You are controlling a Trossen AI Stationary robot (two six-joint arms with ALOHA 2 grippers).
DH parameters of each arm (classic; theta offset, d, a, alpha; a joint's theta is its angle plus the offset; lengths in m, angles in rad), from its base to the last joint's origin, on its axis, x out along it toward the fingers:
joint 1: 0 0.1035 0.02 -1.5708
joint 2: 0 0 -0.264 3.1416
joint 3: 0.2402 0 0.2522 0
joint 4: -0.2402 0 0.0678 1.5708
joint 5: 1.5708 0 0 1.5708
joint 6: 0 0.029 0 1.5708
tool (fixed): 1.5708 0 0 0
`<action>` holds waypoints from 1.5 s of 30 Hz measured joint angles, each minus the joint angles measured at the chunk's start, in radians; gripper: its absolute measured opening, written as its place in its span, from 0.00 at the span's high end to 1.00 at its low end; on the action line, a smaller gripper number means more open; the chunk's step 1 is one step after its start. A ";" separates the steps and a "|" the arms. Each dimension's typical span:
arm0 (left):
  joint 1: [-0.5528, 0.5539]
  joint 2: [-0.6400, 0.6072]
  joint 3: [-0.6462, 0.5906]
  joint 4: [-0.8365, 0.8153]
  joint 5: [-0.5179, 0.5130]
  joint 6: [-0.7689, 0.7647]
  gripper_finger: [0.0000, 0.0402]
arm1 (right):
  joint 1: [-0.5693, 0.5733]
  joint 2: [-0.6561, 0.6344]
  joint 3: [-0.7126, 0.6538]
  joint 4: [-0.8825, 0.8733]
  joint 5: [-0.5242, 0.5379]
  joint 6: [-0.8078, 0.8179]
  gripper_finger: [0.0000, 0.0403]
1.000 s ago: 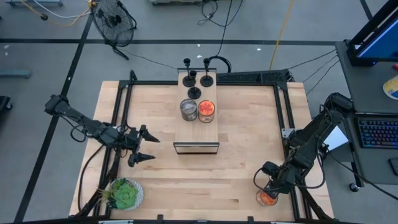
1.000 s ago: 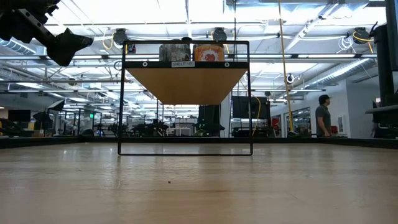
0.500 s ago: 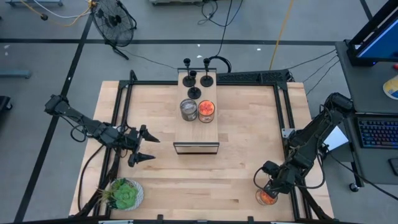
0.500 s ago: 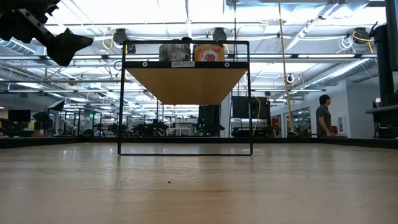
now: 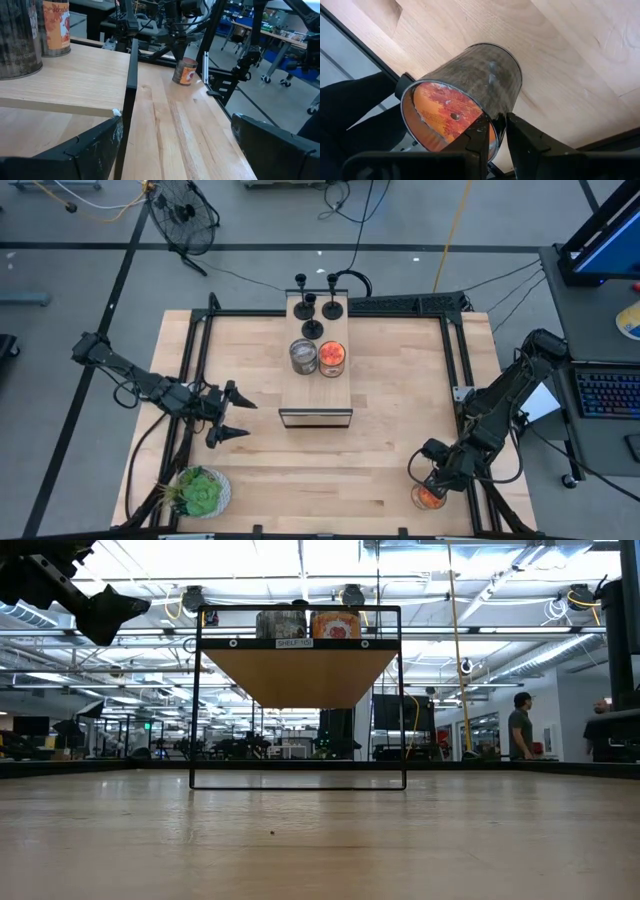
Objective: Pick & Place candle stick holders
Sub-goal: Put the orange scented candle on the shelf
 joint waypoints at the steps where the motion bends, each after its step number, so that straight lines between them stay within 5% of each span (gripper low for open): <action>1: 0.000 0.000 0.000 0.000 0.000 0.000 0.06 | 0.000 0.000 0.000 0.000 0.000 0.001 0.87; 15: 0.000 0.000 0.000 0.000 0.000 0.001 0.06 | 0.000 -0.001 -0.083 0.119 -0.030 0.080 0.87; 28: 0.000 0.000 0.000 0.001 -0.003 0.007 0.06 | 0.000 0.000 -0.087 0.094 -0.011 0.048 0.99; 45: 0.000 0.000 0.000 0.008 -0.003 0.006 0.06 | -0.082 0.003 -0.006 0.026 0.185 -0.139 1.00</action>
